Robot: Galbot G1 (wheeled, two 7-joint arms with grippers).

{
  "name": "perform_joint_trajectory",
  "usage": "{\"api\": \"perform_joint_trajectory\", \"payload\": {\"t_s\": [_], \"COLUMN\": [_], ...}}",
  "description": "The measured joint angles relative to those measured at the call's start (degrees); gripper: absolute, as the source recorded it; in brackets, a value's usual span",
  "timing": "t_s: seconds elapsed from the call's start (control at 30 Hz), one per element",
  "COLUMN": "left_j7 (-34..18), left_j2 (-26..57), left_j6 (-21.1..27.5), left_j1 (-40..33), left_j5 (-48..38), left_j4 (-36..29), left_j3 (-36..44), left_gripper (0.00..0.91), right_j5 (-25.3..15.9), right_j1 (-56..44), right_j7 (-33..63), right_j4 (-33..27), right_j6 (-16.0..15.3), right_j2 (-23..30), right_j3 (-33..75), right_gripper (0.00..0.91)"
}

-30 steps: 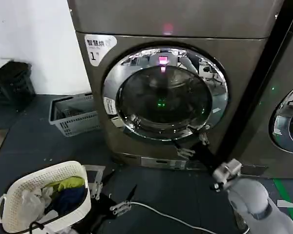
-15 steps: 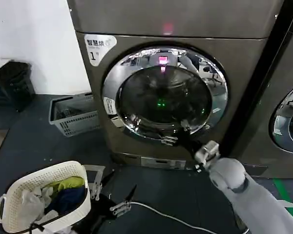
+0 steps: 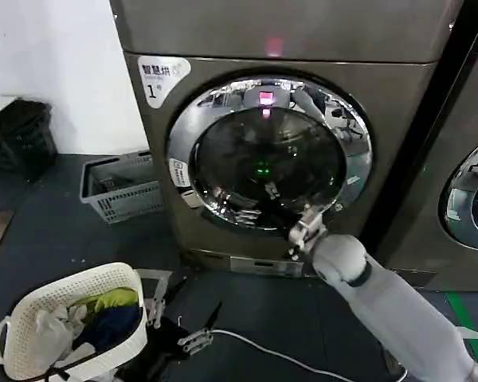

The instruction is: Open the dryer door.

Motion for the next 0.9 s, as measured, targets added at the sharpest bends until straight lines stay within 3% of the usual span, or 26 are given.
{"api": "perform_joint_trajectory", "payload": {"t_s": [0.9], "left_j7": [0.0], "left_j2": [-1.1], "left_j6": [-0.1], "left_j1": [-0.1], "left_j5": [0.1], "left_j4": [0.6], "left_j3": [0.1], "left_gripper": [0.907], "right_j5": [-2.5], "right_j1": [7.7], "right_j7": [3.2], "right_j4": [-14.4], "right_j6": [0.5], "right_j2": [13.8], "right_j3": [-6.1], "right_gripper": [0.907]}}
